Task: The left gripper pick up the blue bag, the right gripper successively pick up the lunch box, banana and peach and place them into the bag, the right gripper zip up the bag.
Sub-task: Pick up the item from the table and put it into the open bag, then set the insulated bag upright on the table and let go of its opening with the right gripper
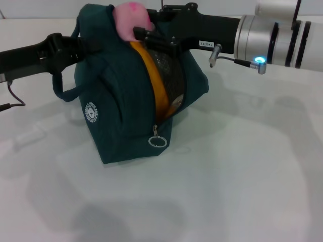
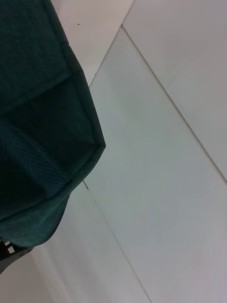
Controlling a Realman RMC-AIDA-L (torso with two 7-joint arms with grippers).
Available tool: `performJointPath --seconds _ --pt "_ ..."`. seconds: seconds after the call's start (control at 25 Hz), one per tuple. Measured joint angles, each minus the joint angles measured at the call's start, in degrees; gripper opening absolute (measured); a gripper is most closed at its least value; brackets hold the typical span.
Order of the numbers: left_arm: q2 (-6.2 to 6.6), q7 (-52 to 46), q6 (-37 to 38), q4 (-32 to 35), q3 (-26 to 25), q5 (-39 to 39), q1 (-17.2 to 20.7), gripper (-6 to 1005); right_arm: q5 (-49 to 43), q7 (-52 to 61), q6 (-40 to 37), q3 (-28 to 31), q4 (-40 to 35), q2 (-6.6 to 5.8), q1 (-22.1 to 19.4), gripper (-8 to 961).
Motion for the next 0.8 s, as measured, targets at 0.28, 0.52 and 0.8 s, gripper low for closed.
performJointPath --seconds 0.28,0.52,0.8 --pt "0.07 0.0 0.0 0.0 0.1 0.0 0.0 56 0.0 0.0 0.3 0.4 0.1 0.0 0.0 516" --pt "0.07 0.0 0.0 0.0 0.0 0.0 0.1 57 0.1 0.0 0.3 1.2 -0.6 -0.1 -0.9 631" --pt "0.03 0.9 -0.1 0.0 -0.2 0.0 0.2 57 0.0 -0.5 -0.3 10.3 -0.8 -0.57 -6.5 645"
